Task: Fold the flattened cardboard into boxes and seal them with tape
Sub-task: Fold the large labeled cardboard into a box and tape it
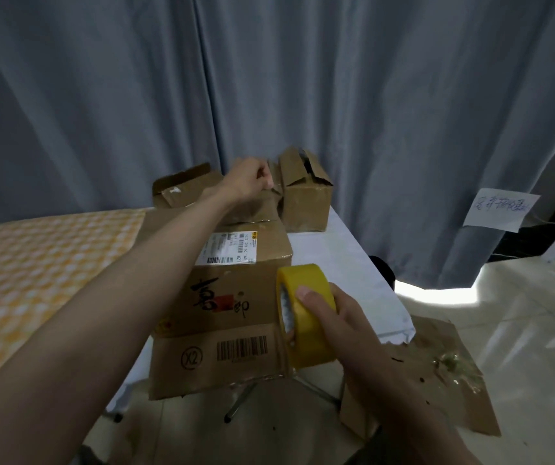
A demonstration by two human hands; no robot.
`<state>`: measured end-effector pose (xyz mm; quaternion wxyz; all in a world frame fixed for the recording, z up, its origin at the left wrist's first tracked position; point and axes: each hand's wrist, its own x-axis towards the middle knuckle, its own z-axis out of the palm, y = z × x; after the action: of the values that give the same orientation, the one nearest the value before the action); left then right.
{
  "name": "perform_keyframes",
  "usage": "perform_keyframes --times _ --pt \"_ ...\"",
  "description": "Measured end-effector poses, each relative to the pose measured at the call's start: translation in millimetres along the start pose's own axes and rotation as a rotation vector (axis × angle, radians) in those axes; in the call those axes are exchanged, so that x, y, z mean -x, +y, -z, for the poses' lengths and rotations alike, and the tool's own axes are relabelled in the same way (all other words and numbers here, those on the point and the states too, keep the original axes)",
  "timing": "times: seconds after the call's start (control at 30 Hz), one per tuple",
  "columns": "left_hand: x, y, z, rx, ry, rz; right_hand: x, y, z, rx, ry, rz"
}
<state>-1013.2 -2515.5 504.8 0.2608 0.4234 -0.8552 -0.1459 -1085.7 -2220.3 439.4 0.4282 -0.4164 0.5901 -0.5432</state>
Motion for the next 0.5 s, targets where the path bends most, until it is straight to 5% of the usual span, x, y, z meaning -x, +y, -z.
perform_keyframes --times 0.5 --pt "-26 -24 -19 -0.071 -0.109 0.019 -22 0 7 -0.075 -0.014 -0.025"
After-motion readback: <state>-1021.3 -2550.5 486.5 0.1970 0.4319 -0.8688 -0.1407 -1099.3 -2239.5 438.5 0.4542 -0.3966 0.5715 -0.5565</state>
